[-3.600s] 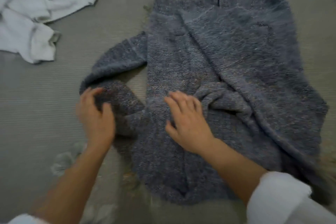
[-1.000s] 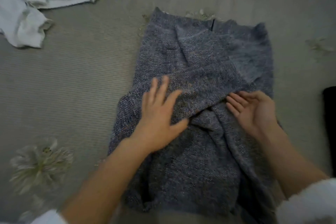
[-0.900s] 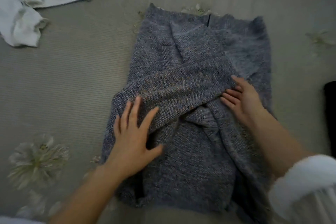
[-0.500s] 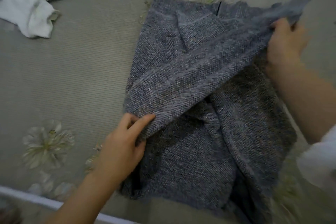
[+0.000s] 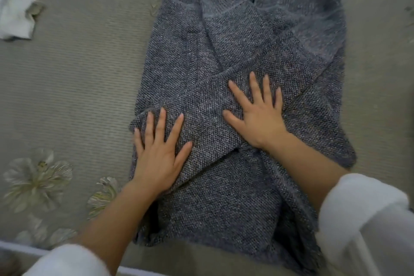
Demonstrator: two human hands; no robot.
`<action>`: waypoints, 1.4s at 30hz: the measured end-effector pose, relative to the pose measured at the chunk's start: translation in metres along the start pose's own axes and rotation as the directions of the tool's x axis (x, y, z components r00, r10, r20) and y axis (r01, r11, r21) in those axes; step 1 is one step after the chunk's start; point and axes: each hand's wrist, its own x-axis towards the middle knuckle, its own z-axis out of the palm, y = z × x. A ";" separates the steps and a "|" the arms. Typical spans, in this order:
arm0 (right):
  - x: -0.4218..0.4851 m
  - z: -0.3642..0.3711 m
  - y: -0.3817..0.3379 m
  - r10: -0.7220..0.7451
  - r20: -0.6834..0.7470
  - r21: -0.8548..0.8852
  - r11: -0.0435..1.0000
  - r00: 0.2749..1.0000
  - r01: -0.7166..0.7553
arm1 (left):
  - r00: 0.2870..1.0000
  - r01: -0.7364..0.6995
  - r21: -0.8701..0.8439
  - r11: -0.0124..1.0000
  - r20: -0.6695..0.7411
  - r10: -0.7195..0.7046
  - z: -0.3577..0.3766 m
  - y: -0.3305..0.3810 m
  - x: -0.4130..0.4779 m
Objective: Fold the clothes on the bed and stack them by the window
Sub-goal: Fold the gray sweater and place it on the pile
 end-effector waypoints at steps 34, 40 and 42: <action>-0.214 0.044 -0.014 0.119 0.185 -0.080 0.991 0.975 -0.106 | 0.856 -0.478 0.309 0.822 0.375 0.357 0.013 0.013 -0.104; -0.223 -0.032 -0.021 0.121 0.302 0.085 0.985 0.946 -0.153 | 0.780 -0.473 0.076 0.878 0.500 0.377 -0.061 0.018 -0.098; -0.242 -0.050 -0.028 0.095 0.370 0.148 0.976 0.924 -0.160 | 0.732 -0.461 -0.022 0.887 0.555 0.394 -0.086 0.014 -0.113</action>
